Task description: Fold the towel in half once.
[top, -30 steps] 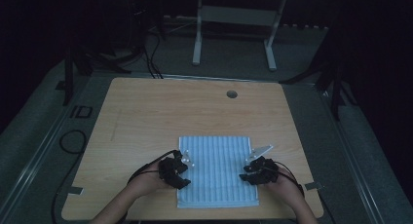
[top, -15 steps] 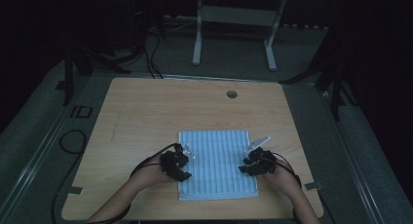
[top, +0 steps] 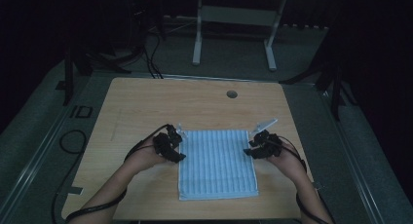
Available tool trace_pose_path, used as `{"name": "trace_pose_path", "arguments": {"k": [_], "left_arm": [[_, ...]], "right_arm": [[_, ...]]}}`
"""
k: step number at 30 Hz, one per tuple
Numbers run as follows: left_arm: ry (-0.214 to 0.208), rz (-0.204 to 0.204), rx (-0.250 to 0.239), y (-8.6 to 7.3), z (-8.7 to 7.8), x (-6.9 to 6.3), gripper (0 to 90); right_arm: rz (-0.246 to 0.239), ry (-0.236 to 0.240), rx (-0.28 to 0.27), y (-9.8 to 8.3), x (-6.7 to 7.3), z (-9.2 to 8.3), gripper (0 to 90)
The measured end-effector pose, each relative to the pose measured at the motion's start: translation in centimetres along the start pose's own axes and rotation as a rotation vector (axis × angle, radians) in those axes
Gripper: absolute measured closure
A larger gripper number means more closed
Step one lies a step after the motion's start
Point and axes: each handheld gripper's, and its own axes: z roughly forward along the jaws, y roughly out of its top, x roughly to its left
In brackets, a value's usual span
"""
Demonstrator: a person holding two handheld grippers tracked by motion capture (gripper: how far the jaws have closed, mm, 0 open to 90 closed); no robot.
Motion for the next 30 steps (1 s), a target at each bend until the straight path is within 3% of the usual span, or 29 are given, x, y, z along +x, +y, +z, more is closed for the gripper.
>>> {"name": "trace_pose_path", "arguments": {"k": [4, 8, 9, 11, 13, 15, 17, 23, 30], "left_arm": [[0.017, -0.032, -0.001, 1.0, 0.1, 2.2, 44.6], [0.025, -0.051, -0.008, 1.5, 0.3, 3.7, 43.5], [0.009, -0.091, -0.017, 1.9, 0.6, 5.1, 43.5], [-0.014, -0.127, -0.032, 2.2, 0.9, 6.2, 43.5], [-0.035, -0.16, -0.044, 2.4, 1.2, 7.0, 43.5], [-0.036, -0.189, -0.024, 2.6, 1.8, 7.7, 43.4], [-0.023, -0.202, -0.009, 2.8, 2.4, 8.0, 43.5], [-0.054, -0.194, 0.005, 3.2, 4.2, 8.0, 43.6], [-0.057, -0.189, 0.004, 3.3, 5.2, 7.9, 53.5]], "right_arm": [[0.052, -0.043, 0.007, 1.6, -3.1, 0.4, 55.6], [0.08, -0.055, 0.023, 2.4, -4.5, 1.0, 55.6], [0.087, -0.06, 0.028, 2.7, -4.9, 1.3, 55.6], [0.122, -0.045, 0.034, 3.5, -6.1, 2.3, 55.6], [0.154, -0.024, 0.04, 3.9, -6.8, 3.0, 55.6], [0.178, -0.013, 0.051, 4.2, -7.2, 3.9, 55.7], [0.195, -0.015, 0.069, 4.4, -7.4, 4.8, 55.8], [0.213, -0.009, 0.147, 4.1, -7.5, 6.9, 59.1], [0.205, 0.014, 0.169, 4.0, -7.1, 7.5, 76.6]]}}
